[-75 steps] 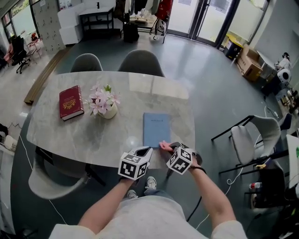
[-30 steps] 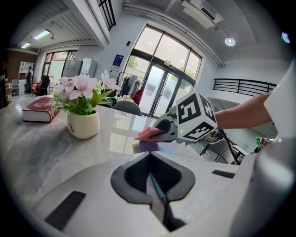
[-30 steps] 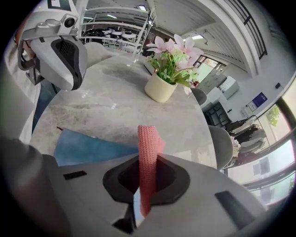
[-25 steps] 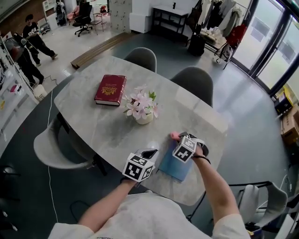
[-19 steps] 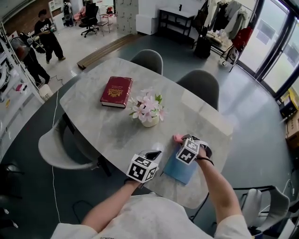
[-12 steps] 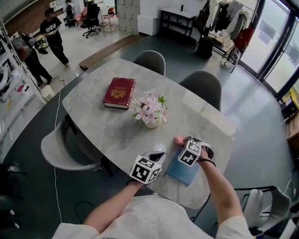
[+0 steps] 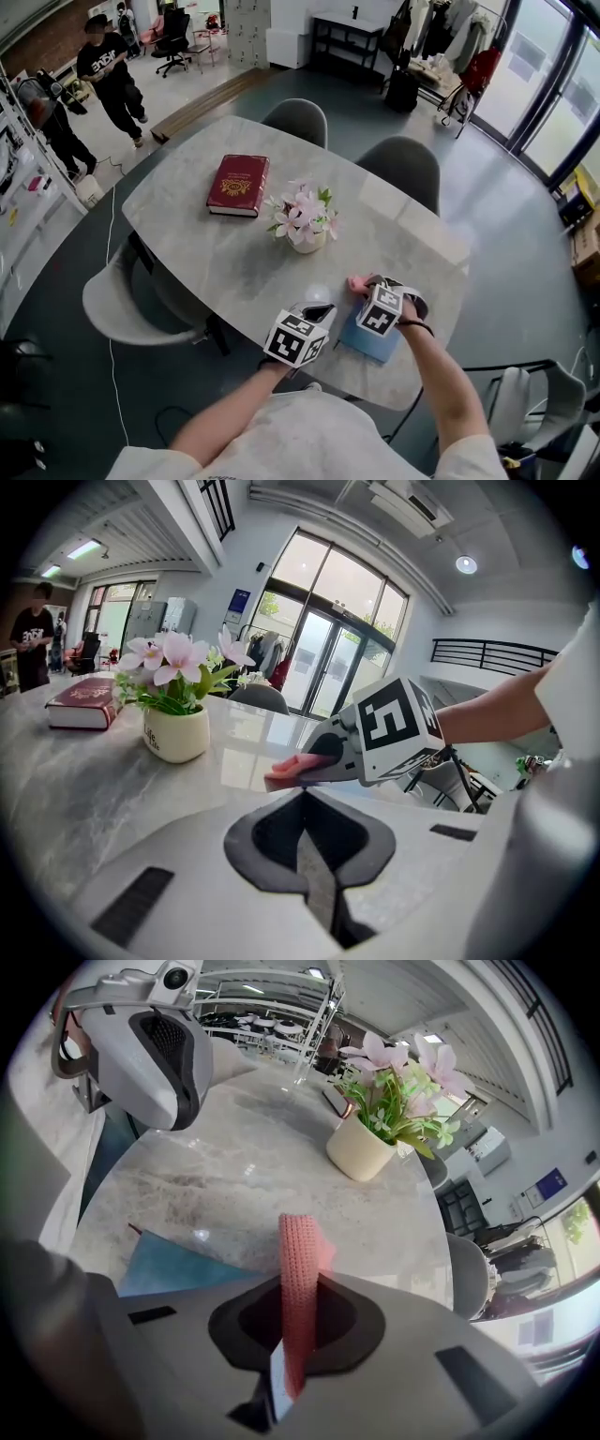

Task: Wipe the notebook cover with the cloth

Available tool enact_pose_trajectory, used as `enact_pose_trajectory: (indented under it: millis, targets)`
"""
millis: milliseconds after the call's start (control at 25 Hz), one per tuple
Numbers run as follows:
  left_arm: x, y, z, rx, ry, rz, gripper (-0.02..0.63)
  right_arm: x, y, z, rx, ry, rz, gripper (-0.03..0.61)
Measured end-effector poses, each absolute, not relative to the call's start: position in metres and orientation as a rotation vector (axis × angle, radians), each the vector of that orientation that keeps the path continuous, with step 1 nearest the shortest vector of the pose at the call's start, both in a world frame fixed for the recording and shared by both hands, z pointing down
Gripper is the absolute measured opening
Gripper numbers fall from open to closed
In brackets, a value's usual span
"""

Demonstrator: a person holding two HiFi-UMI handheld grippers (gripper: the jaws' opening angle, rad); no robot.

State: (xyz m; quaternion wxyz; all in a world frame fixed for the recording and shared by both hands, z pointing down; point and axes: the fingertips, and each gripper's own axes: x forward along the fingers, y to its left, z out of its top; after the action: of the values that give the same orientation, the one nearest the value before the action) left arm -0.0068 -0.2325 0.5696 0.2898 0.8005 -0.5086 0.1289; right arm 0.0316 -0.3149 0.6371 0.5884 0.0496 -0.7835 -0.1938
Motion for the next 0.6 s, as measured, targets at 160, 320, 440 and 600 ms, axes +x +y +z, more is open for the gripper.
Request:
enact_pose_trajectory:
  millis: [160, 320, 440, 600]
  targets:
    - [-0.009, -0.228, 0.569, 2.150, -1.339, 0.343, 0.008, 0.025, -0.302, 0.637, 0.103, -1.827, -0.457, 0.014]
    - [-0.010, -0.222, 0.568, 2.160, -1.319, 0.340, 0.008, 0.024, -0.289, 0.637, 0.089, -1.816, -0.456, 0.014]
    - [-0.013, -0.217, 0.568, 2.165, -1.308, 0.339, 0.008, 0.023, -0.280, 0.638, 0.081, -1.807, -0.451, 0.015]
    - [-0.016, -0.210, 0.567, 2.168, -1.292, 0.338, 0.008, 0.022, -0.268, 0.639, 0.072, -1.797, -0.442, 0.014]
